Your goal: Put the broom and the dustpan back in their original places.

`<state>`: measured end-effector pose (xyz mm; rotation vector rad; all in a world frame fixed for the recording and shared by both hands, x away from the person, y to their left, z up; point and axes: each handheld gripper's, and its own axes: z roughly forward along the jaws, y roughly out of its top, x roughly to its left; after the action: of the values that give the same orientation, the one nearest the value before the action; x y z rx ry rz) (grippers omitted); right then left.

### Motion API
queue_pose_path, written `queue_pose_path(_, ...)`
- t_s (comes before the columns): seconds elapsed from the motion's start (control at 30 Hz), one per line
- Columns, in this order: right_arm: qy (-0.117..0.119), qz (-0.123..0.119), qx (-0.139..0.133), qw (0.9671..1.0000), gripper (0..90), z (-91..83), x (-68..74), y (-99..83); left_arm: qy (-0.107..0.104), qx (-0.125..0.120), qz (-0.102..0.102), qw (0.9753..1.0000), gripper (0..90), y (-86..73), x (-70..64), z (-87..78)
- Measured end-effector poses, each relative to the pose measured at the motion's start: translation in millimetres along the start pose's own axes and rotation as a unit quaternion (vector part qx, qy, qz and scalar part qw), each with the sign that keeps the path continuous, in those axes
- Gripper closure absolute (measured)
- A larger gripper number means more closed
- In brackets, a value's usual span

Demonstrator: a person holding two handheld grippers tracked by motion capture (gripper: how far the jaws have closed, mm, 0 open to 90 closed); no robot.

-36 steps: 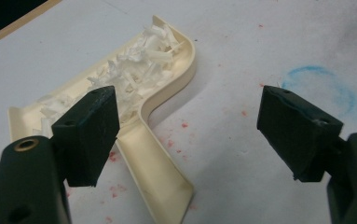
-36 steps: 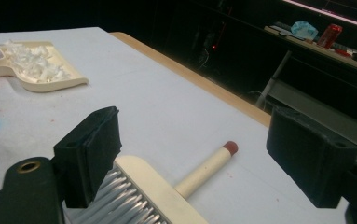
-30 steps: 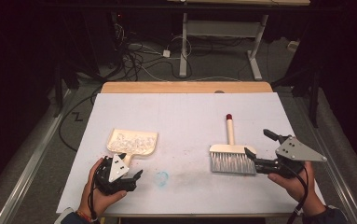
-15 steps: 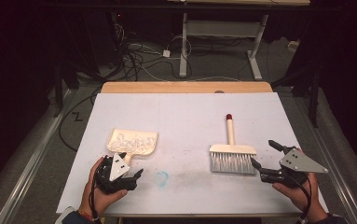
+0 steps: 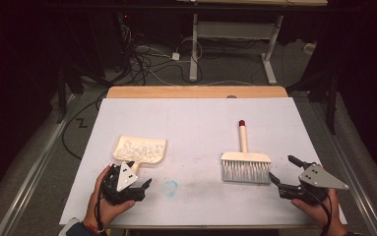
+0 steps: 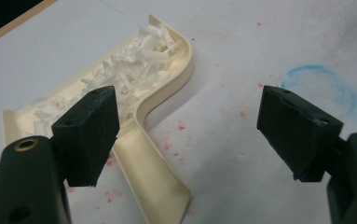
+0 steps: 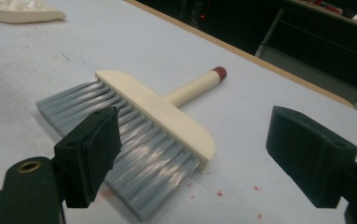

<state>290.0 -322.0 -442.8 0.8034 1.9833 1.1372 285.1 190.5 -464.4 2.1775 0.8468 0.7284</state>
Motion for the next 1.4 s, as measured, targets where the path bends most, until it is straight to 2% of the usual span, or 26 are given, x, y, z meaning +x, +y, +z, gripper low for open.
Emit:
queue_pose_path(0.27, -0.005, -0.011, -0.005, 0.9999, 18.3, -1.6, 4.2, 3.4, -0.001, 0.007, 0.012, 0.9999, 20.2, -2.5, -3.0, 0.4)
queue_pose_path(0.37, -0.007, -0.011, -0.011, 0.9999, 18.3, -3.5, 5.7, 5.7, -0.002, 0.004, 0.004, 1.0000, 20.2, -3.3, -3.1, -2.6)
queue_pose_path(0.63, -0.014, -0.013, -0.012, 0.9998, 18.3, -5.0, 4.6, 6.1, 0.001, 0.008, 0.009, 0.9999, 20.2, -2.0, -4.3, -1.5)
queue_pose_path(1.4, -0.009, -0.023, -0.005, 0.9997, 18.3, -1.1, 6.5, 5.4, 0.004, 0.012, 0.011, 0.9999, 20.2, 0.4, -2.8, 0.6)
